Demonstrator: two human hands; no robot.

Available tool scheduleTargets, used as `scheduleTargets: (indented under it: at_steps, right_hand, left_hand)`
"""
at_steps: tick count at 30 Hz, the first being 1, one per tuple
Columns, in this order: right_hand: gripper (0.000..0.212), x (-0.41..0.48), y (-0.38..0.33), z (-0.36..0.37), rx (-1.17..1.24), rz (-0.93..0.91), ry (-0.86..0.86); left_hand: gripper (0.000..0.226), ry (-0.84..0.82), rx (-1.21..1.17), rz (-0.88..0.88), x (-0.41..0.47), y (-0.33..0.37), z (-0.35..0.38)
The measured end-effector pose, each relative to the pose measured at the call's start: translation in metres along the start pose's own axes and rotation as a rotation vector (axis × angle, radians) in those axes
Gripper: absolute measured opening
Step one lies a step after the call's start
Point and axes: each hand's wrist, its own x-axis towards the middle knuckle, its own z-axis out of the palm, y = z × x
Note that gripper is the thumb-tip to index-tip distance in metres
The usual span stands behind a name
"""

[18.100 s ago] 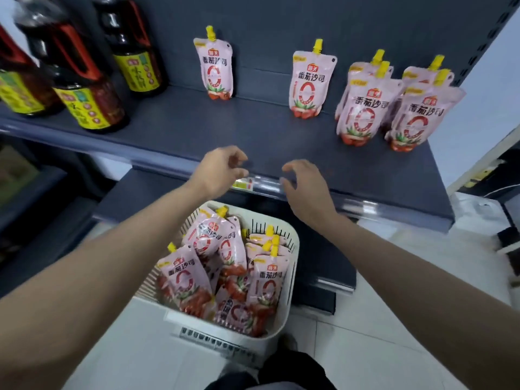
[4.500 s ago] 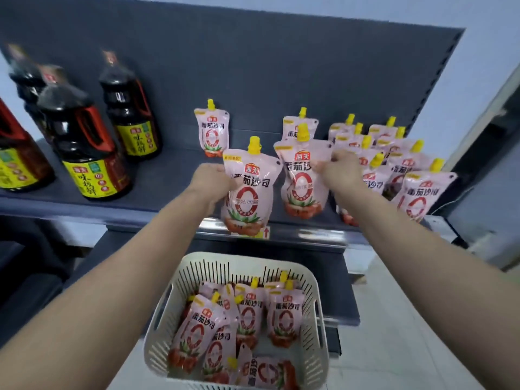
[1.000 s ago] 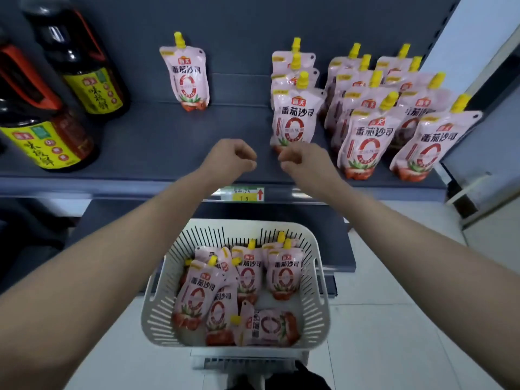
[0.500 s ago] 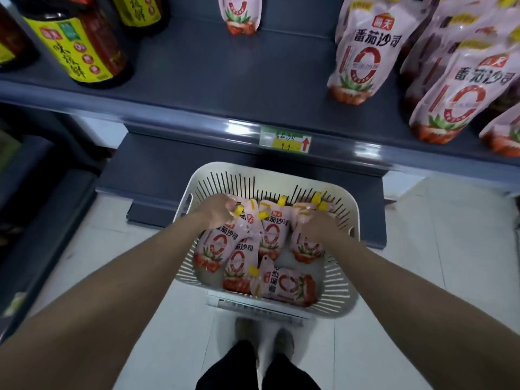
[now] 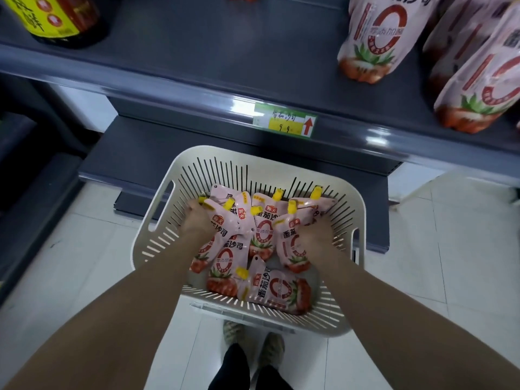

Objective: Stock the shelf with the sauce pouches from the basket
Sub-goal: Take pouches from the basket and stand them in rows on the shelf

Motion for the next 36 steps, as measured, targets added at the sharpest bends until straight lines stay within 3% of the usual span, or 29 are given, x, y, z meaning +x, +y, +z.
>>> scheduleTargets:
  at_steps: [3,6,10,13,16,21,25,32,36]
  right_hand:
    - [0.038,0.019,0.013,0.017,-0.099,-0.028,-0.004]
    - [0.055,0.068,0.043,0.046,-0.221,-0.06,-0.001]
    - [0.017,0.0,-0.002,0.019,-0.274,-0.134,-0.05]
    - [0.004,-0.008,-0.009,0.019,-0.341,-0.273,-0.04]
    - [0.023,-0.018,-0.007,0.019,-0.422,-0.361,-0.048]
    - [0.024,-0.038,-0.016,-0.004,-0.476,-0.457,-0.038]
    - [0.031,-0.067,-0.041,-0.034,-0.343,-0.531,0.073]
    - [0.024,-0.123,-0.11,-0.104,0.068,-0.66,0.31]
    - [0.023,-0.148,-0.16,-0.137,0.239,-0.686,0.43]
  left_hand:
    - [0.06,0.039,0.031,-0.005,0.0,-0.002,0.002]
    - [0.051,0.053,0.059,-0.008,-0.002,0.0,-0.002]
    - [0.028,-0.009,0.199,0.073,-0.008,0.003,-0.015]
    - [0.029,-0.053,0.187,0.052,-0.015,0.003,-0.024]
    - [0.035,-0.073,0.146,0.056,-0.027,0.003,-0.036]
    - [0.028,-0.044,0.109,0.132,-0.059,0.017,-0.07]
    - [0.015,-0.011,-0.121,0.129,-0.084,0.031,-0.104]
    - [0.016,0.089,-0.623,0.26,-0.126,0.077,-0.191]
    - [0.02,0.147,-0.761,0.372,-0.145,0.106,-0.241]
